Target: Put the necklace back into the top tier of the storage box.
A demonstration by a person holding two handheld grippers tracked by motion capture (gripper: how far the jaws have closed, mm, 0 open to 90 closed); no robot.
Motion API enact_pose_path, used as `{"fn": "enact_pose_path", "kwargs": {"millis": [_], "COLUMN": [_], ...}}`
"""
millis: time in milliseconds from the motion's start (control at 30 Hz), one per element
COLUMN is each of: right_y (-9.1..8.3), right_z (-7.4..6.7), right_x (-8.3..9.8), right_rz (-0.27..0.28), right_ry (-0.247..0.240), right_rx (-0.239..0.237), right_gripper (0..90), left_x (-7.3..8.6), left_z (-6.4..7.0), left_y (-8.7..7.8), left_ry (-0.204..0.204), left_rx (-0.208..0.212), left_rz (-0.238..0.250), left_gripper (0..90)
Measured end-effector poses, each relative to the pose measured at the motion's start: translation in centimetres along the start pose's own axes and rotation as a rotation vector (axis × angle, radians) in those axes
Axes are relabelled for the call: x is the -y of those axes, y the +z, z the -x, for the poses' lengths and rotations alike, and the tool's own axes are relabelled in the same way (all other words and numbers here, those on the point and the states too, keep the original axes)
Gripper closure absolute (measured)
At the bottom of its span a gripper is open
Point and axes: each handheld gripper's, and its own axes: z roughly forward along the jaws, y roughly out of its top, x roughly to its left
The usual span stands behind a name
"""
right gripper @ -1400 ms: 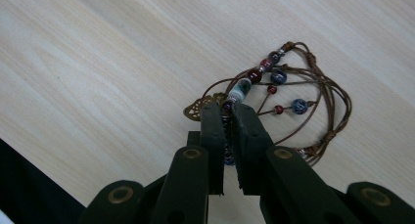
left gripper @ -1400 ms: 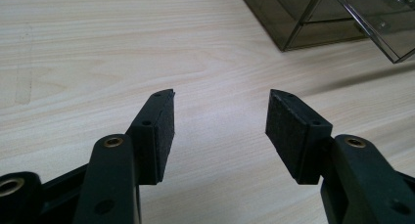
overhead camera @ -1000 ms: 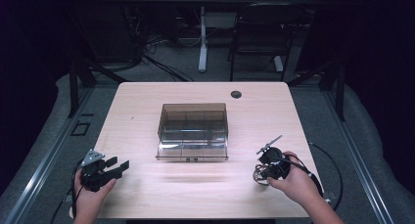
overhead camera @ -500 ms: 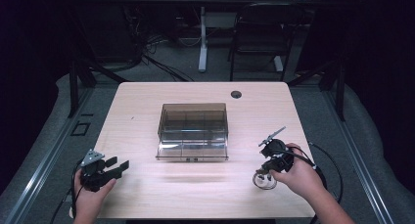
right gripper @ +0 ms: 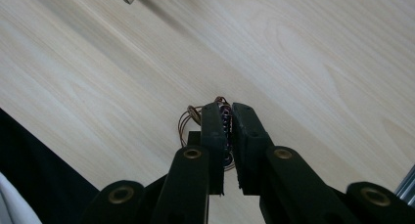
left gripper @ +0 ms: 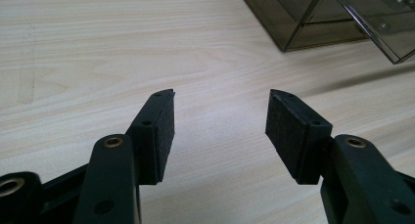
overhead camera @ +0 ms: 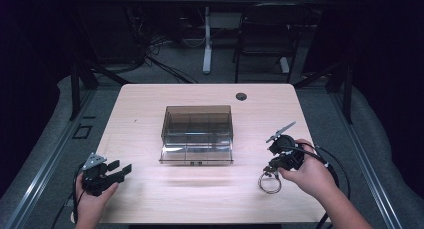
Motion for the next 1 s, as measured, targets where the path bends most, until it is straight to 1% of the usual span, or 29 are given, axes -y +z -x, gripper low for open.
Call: {"fn": "enact_pose_path", "kwargs": {"millis": [33,67,100,133,167,200,233,300,367,400,433,467,500,600,633,667,700,733,767,800,833,900,967,1000], "right_y": [-0.3,-0.6,-0.7,-0.9,-1.1,-1.2,-1.6,-1.7,-2.0,-2.1,-2.2,-2.3,-2.4,-2.7,-2.8,-2.9,-2.9,-3.0,-3.1,-3.1,-3.2,-3.4,-3.6,-3.7], "right_z": [0.0,-0.1,-0.1,-0.2,-0.3,-0.3,-0.4,-0.5,-0.6,-0.6,-0.6,-0.6,-0.5,-0.6,-0.6,-0.6,-0.7,-0.6,-0.6,-0.7,-0.6,-0.6,-0.6,-0.6], "right_x": [-0.1,-0.2,-0.2,-0.2,-0.3,-0.3,-0.4,-0.4,-0.6,-0.7,-0.7,-0.8,-0.9,-1.1,-1.1,-1.2,-1.3,-1.4,-1.5,-1.5,-1.6,-1.8,-2.0,-2.2], "right_rz": [-0.003,0.009,0.009,0.014,0.014,0.022,0.017,0.021,0.026,0.007,0.015,0.009,-0.004,-0.006,-0.012,-0.024,-0.021,-0.031,-0.037,-0.033,-0.046,-0.052,-0.072,-0.091], "right_ry": [-0.009,-0.002,-0.008,-0.008,-0.008,-0.008,-0.016,-0.020,-0.018,-0.031,-0.031,-0.033,-0.048,-0.043,-0.044,-0.057,-0.048,-0.056,-0.056,-0.044,-0.056,-0.055,-0.066,-0.069], "right_rx": [-0.001,0.003,0.003,0.014,0.007,0.007,0.005,0.008,-0.010,-0.003,0.002,-0.002,0.003,0.000,-0.004,-0.007,-0.007,-0.004,-0.011,-0.011,-0.009,-0.013,-0.006,-0.015], "right_gripper": [84.7,84.7,84.7,84.7,84.7,84.7,84.7,84.7,84.7,84.7,84.7,84.7,84.7,84.7,84.8,84.8,84.8,84.8,84.8,84.8,84.8,84.8,84.8,84.8], "left_x": [0.0,0.0,0.0,0.0,0.0,0.0,0.0,0.0,0.0,0.0,0.0,0.0,0.0,0.0,0.0,0.0,0.0,0.0,0.0,0.0,0.0,0.0,0.0,0.0], "left_z": [0.0,0.0,0.0,0.0,0.0,0.0,0.0,0.0,0.0,0.0,0.1,0.1,0.0,0.0,0.0,0.0,0.0,0.0,0.1,0.1,0.0,0.0,0.0,0.0], "left_y": [0.0,-0.1,-0.1,-0.1,-0.1,0.0,0.0,0.0,0.0,0.0,0.0,0.0,0.0,0.0,0.0,0.1,0.1,0.1,0.1,0.1,0.1,0.0,0.1,0.1], "left_ry": [-0.003,0.001,0.000,0.000,0.001,0.000,-0.004,0.002,0.001,0.001,-0.001,-0.001,0.003,0.007,0.004,0.003,0.002,0.003,0.001,0.001,0.003,0.005,0.001,0.001], "left_rx": [-0.001,-0.001,-0.001,-0.001,-0.001,-0.002,0.000,0.000,0.000,0.001,0.002,0.001,0.001,-0.001,-0.001,0.000,0.000,0.000,0.000,0.000,-0.001,-0.001,0.000,0.002], "left_rz": [0.000,-0.003,-0.003,-0.003,-0.004,-0.003,-0.001,-0.003,-0.002,-0.002,-0.003,-0.003,-0.004,-0.008,-0.009,-0.006,-0.005,-0.006,-0.005,-0.004,-0.006,-0.007,-0.005,-0.006], "left_gripper": [44.6,44.6,44.6,44.6,44.6,44.6,44.6,44.6,44.6,44.6,44.6,44.7,44.6,44.6,44.7,44.6,44.6,44.7,44.6,44.6,44.6,44.7,44.6,44.6]}}
